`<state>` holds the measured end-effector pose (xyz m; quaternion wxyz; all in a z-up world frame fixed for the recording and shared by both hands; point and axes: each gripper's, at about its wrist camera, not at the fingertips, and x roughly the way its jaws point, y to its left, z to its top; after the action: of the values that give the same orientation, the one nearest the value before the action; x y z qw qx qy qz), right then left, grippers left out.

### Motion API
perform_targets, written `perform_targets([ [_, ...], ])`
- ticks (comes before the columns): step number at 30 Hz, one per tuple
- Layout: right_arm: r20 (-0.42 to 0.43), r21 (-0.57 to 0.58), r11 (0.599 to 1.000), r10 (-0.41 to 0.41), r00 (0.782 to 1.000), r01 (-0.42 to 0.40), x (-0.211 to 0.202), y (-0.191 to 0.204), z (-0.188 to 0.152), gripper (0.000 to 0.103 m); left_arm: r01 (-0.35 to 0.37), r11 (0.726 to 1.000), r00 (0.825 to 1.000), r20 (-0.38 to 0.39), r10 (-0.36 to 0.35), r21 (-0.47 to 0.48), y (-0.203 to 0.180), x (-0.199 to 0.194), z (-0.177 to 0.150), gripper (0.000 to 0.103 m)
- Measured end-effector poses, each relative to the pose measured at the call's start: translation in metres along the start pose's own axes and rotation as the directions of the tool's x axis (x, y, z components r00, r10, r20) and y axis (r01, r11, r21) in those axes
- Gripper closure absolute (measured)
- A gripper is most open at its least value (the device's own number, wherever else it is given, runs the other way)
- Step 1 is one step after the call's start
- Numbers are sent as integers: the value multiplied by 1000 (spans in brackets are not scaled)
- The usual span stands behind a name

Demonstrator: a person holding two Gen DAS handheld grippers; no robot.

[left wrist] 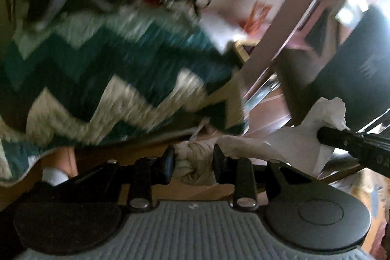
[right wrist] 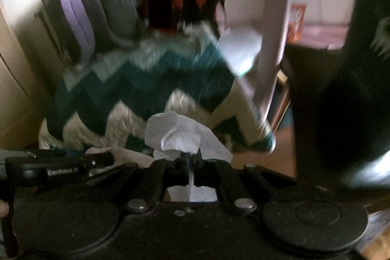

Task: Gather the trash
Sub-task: 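Lift both held tissues and carry them over the green bin, then open both grippers to drop the tissues into the bin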

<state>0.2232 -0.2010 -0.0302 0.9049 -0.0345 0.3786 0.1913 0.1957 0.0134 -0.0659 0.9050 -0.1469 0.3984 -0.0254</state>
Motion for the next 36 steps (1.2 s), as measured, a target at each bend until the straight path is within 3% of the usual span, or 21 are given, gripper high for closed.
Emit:
perform_targets([
  [5,124,-15,1000,-25,992,27,-65,-22,20,101,51,997,993,107,-57,56,-47,-43,30,72],
  [9,225,-8,998,-62,972,66,-109,-46,37,101,81,990,979,175,-100,113,-90,-70,56,72],
  [17,416,75,981,-196,888,181,-182,-113,73,101,135,958,937,283,-206,253,-200,-103,117,72],
  [25,473,189,943,-331,816,273,-216,-188,108,101,166,910,908,301,-292,380,-322,-97,158,72],
  [30,458,278,925,-364,811,258,-215,-241,125,100,161,887,908,287,-305,433,-380,-67,173,72],
  [33,436,324,909,-388,812,261,-205,-268,131,99,159,879,917,262,-300,449,-406,-43,176,72],
  [36,403,362,901,-383,831,240,-189,-288,131,97,151,876,931,232,-282,458,-422,-17,181,72],
])
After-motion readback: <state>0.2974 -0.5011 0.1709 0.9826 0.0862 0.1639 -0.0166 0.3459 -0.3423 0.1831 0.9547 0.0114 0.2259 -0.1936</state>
